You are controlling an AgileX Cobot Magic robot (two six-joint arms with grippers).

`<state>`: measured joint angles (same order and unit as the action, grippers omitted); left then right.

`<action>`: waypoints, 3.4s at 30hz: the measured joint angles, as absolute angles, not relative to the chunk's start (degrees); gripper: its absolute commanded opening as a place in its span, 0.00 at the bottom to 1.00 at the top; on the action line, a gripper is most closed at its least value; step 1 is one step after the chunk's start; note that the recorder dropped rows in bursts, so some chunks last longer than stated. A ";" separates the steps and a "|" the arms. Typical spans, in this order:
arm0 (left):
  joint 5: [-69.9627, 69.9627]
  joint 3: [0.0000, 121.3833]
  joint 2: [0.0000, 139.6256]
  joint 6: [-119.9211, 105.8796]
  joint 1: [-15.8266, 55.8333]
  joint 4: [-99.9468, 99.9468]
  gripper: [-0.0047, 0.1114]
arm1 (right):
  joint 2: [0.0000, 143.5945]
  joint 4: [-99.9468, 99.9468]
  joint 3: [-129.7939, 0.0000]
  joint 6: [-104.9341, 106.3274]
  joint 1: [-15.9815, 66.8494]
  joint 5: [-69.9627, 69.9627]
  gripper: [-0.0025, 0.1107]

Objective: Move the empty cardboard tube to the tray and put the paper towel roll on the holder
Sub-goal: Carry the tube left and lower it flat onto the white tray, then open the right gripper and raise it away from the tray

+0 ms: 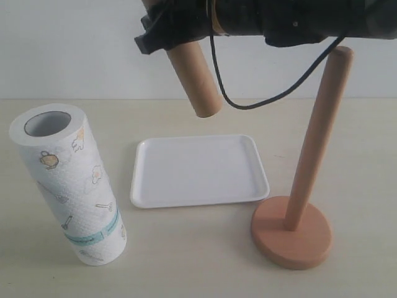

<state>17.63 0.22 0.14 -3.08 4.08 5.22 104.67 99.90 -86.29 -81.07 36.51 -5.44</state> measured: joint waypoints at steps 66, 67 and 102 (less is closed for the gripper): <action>17.63 0.22 0.14 -3.08 4.08 5.22 0.08 | 136.46 2.93 -115.29 51.73 40.03 55.42 0.36; 17.63 0.22 0.14 -3.08 4.08 5.22 0.08 | 136.46 2.93 -115.29 51.61 40.03 55.29 0.41; 17.63 0.22 0.14 -3.08 4.08 5.22 0.08 | 129.29 1.68 -115.29 49.02 40.03 53.22 0.63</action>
<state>17.63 0.22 0.14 -3.08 4.08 5.22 129.29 1.68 -115.29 49.02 40.03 53.22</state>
